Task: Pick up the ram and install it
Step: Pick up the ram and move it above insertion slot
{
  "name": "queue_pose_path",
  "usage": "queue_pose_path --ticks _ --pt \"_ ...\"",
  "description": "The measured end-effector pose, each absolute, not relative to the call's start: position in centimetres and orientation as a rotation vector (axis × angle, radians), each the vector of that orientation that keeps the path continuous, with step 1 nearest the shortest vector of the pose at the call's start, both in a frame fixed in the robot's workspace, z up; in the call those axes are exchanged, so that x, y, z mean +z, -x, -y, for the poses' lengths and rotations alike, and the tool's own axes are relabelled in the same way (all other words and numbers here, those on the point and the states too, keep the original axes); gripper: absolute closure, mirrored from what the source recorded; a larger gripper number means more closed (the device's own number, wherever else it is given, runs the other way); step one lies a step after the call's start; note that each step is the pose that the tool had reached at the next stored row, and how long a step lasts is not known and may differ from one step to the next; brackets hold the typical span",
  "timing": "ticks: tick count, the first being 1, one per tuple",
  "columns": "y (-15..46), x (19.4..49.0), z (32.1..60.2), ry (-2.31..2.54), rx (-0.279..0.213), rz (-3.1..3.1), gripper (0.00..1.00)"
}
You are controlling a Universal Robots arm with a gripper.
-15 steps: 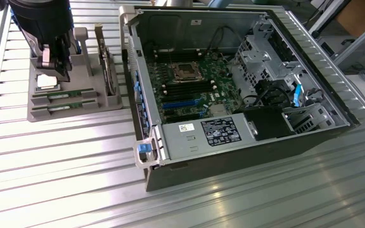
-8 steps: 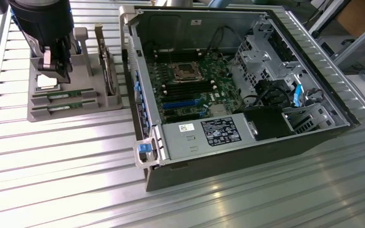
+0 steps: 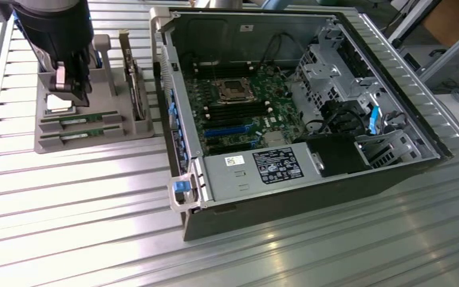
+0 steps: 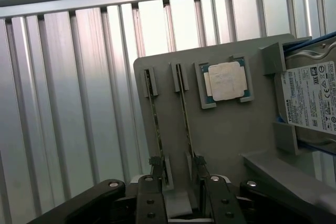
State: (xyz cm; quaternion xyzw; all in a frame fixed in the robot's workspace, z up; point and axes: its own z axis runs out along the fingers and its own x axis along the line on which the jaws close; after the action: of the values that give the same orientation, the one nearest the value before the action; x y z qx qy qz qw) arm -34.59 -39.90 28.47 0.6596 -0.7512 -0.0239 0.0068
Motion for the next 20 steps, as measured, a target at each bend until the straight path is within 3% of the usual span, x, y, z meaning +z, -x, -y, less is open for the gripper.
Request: queue_pose_path --ticks 20 --pt "34.6 26.9 40.0 -2.063 -0.075 2.35 0.64"
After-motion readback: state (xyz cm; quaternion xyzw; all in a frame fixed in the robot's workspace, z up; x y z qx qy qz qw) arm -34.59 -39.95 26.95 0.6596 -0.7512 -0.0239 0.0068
